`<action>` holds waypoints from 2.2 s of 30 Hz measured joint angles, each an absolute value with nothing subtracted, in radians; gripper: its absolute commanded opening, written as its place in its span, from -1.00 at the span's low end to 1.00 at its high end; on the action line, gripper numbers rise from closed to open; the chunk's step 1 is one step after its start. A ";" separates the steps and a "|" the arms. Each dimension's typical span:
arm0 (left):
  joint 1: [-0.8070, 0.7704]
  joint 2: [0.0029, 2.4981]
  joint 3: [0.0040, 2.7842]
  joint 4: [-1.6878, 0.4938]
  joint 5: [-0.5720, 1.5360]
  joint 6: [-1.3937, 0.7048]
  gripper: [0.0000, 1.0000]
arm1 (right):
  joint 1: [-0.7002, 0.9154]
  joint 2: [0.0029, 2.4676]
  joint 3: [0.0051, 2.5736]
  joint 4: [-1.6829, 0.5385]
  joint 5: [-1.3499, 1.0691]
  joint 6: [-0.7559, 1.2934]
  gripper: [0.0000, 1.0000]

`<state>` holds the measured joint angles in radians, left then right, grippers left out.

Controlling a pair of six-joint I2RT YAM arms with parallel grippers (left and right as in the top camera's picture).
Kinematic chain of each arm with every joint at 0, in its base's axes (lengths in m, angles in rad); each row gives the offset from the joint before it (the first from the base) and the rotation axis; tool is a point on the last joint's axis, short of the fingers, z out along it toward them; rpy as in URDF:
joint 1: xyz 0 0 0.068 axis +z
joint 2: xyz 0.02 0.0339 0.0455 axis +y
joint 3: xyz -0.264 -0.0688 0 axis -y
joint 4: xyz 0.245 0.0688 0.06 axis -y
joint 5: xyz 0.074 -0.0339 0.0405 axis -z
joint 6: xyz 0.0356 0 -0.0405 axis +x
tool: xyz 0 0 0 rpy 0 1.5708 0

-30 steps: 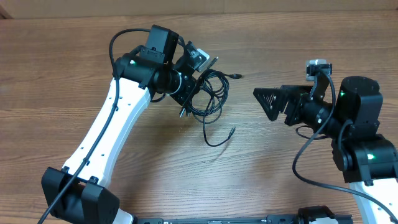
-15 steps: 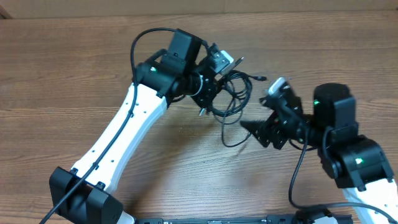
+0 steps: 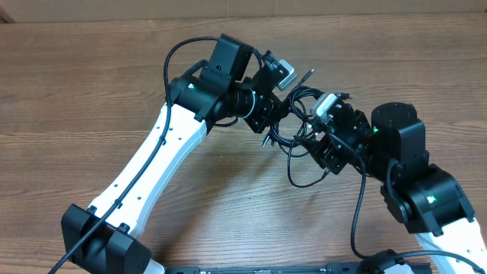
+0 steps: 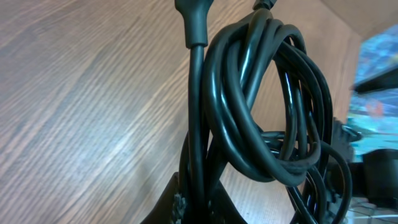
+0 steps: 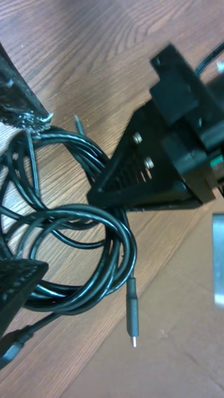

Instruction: Untangle cables

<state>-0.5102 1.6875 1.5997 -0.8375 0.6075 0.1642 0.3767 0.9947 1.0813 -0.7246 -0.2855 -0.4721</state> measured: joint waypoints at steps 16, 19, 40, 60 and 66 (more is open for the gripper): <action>-0.510 1.687 1.600 -0.836 0.698 0.162 -0.92 | 0.377 1.084 1.081 -0.665 -0.259 -0.475 -0.49; -0.511 1.687 1.600 -0.830 0.708 0.163 -0.92 | 0.377 1.084 1.081 -0.664 -0.258 -0.475 -0.56; -0.522 1.687 1.600 -0.821 0.679 0.157 -0.92 | 0.374 1.090 1.081 -0.656 -0.341 -0.333 -0.92; -0.331 1.687 1.600 -0.867 0.536 -0.057 -0.92 | 0.380 0.898 1.081 -0.662 -0.585 -0.306 -0.92; -0.317 1.687 1.600 -0.877 0.518 -0.059 -0.92 | 0.380 0.889 1.081 -0.707 -0.532 -0.274 -0.87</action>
